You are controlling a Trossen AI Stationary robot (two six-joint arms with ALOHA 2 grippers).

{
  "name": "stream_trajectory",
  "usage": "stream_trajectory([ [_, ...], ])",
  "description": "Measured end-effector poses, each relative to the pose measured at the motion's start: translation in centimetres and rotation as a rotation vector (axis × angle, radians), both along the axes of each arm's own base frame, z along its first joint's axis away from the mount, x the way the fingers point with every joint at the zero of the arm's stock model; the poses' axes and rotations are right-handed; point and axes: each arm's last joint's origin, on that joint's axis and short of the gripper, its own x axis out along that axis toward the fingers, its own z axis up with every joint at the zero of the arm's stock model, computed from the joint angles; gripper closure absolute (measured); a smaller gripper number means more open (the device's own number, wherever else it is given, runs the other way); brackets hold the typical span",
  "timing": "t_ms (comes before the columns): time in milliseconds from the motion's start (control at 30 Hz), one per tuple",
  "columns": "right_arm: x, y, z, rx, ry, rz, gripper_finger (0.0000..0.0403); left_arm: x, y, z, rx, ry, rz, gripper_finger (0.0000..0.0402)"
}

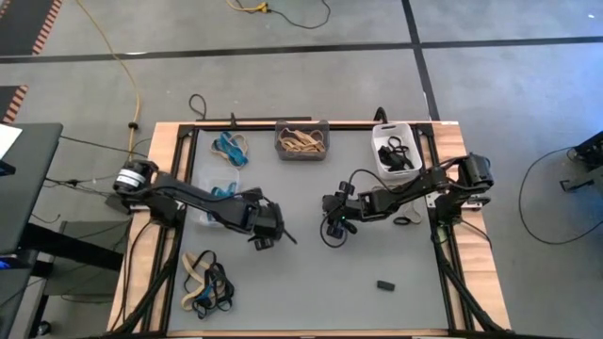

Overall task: Sort rubber bands into baskets
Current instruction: Put the blue rubber band into the transparent bin

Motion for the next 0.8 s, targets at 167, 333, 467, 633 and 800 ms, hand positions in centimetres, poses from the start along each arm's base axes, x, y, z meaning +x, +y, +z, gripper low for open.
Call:
stream_trajectory([
  [167, 0.0, 0.0, 0.0, 0.002, -0.001, -0.004, 0.0177, -1.2, -0.9, 5.6, 0.086, -0.012, 0.023, 0.0401],
  [333, 0.0, 0.0, 0.0, 0.004, -0.002, -0.005, 0.0177, -4.0, -1.3, 10.4, 0.13, -0.009, 0.101, 0.0401],
  [467, 0.0, 0.0, 0.0, 0.004, -0.002, -0.005, 0.0177, -6.3, -1.5, 12.2, 0.15, 0.047, 0.167, 0.0401],
  [633, 0.0, 0.0, 0.0, 0.005, -0.005, -0.005, 0.0177, -7.7, -1.7, 12.5, 0.122, 0.047, 0.202, 0.0401],
  [800, 0.1, 0.0, 0.1, 0.005, -0.012, -0.006, 0.0177, -8.1, -1.2, 10.9, 0.152, 0.096, 0.247, 0.0401],
])
